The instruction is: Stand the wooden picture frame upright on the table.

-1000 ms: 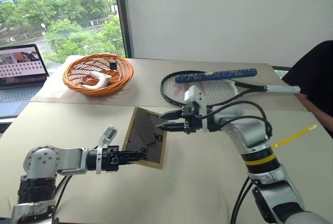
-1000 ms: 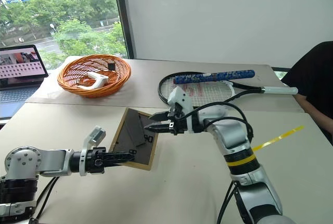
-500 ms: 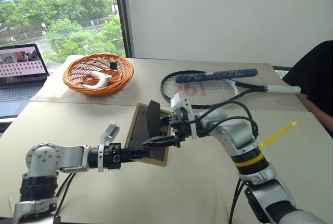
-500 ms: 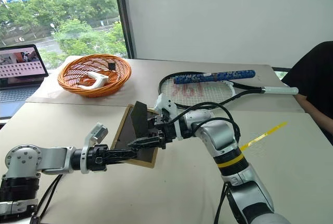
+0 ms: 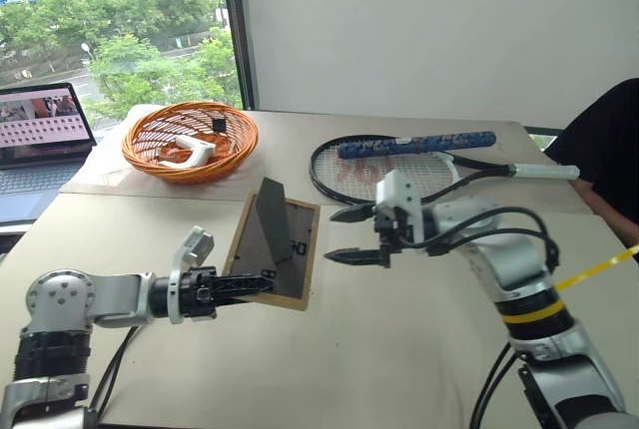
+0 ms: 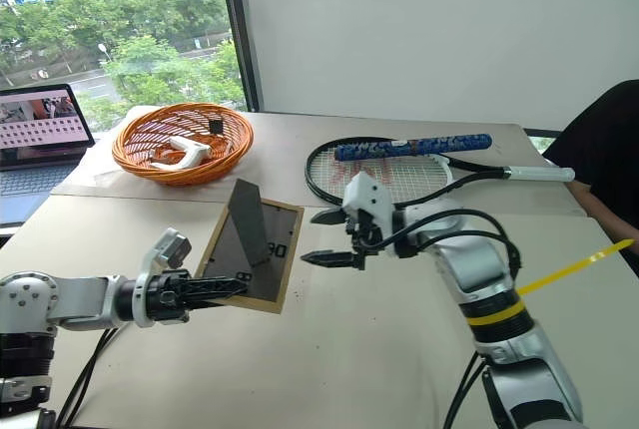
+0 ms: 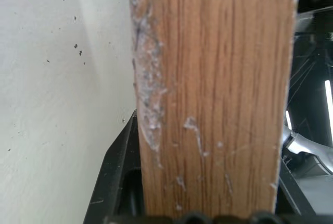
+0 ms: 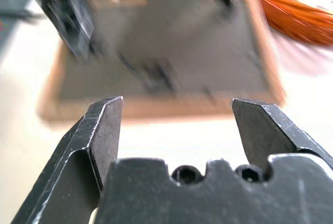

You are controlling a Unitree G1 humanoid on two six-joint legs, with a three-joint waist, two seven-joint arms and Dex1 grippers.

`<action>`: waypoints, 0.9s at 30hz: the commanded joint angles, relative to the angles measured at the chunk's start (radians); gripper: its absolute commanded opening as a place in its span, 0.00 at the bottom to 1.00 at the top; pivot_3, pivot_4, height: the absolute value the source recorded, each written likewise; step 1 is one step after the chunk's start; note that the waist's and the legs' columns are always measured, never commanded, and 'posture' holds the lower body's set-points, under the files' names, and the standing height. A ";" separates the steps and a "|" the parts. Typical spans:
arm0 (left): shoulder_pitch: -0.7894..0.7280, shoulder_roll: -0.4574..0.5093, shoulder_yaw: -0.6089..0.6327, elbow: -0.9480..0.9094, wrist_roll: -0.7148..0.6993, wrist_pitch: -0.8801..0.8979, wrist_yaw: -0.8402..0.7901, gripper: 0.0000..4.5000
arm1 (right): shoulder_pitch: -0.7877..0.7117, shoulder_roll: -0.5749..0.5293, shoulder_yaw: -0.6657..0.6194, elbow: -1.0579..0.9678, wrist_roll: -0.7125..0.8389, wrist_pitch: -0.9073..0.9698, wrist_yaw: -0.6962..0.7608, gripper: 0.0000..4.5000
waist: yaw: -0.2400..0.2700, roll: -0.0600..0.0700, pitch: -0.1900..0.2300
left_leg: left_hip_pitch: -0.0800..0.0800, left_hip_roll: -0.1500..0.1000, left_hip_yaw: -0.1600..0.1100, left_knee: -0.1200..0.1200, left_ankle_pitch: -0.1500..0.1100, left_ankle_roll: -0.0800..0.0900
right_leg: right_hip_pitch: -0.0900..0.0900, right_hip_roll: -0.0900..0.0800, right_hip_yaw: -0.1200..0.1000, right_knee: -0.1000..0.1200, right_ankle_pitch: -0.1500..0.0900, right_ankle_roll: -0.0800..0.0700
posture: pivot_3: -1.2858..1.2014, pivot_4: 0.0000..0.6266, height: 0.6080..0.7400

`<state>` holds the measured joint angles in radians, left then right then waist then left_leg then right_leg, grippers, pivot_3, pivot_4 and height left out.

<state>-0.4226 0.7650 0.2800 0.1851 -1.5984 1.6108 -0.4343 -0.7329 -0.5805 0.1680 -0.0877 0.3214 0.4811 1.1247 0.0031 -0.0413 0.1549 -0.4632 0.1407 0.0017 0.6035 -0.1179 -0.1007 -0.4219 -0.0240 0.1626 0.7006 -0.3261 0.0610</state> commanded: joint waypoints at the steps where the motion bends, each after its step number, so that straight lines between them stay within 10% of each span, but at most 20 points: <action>1: -0.021 0.040 0.018 0.028 -0.006 0.003 -0.083 0.27 | -0.004 -0.037 -0.044 -0.020 -0.061 -0.170 -0.027 0.86 | -0.004 0.000 0.000 | 0.000 0.000 0.000 0.000 0.000 0.000 | 0.000 0.000 0.000 0.000 0.000 0.000 | 0.52 0.24 0.64; 10: -0.061 0.048 -0.056 0.057 0.057 0.004 -0.181 0.27 | 0.029 -0.043 0.144 0.302 -0.842 -1.244 -0.649 0.86 | -0.006 0.000 0.000 | 0.000 -0.001 0.000 -0.003 0.000 -0.001 | -0.001 0.000 -0.001 -0.002 0.000 0.000 | 0.52 0.24 0.64; 23: -0.076 0.049 -0.110 0.019 0.043 0.004 -0.199 0.27 | -0.081 0.097 0.249 0.521 -1.181 -1.360 -1.146 0.86 | -0.016 0.000 0.000 | 0.000 -0.001 -0.002 -0.005 0.004 -0.005 | 0.000 0.000 -0.002 0.000 0.000 -0.001 | 0.52 0.24 0.64; 27: -0.078 0.043 -0.101 0.022 0.050 0.004 -0.179 0.27 | -0.088 0.107 0.253 0.553 -1.130 -1.390 -1.145 0.62 | -0.015 0.000 0.000 | 0.000 -0.001 -0.003 -0.005 0.004 -0.005 | 0.001 0.000 -0.003 0.000 0.000 -0.001 | 0.52 0.24 0.64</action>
<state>-0.4825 0.8050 0.1604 0.2286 -1.5224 1.6114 -0.6117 -0.7950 -0.4741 0.4319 0.4748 -0.8545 -0.8821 0.0020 -0.0116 -0.0413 0.1553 -0.4630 0.1402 -0.0012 0.5990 -0.1141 -0.1051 -0.4205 -0.0245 0.1597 0.7010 -0.3264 0.0600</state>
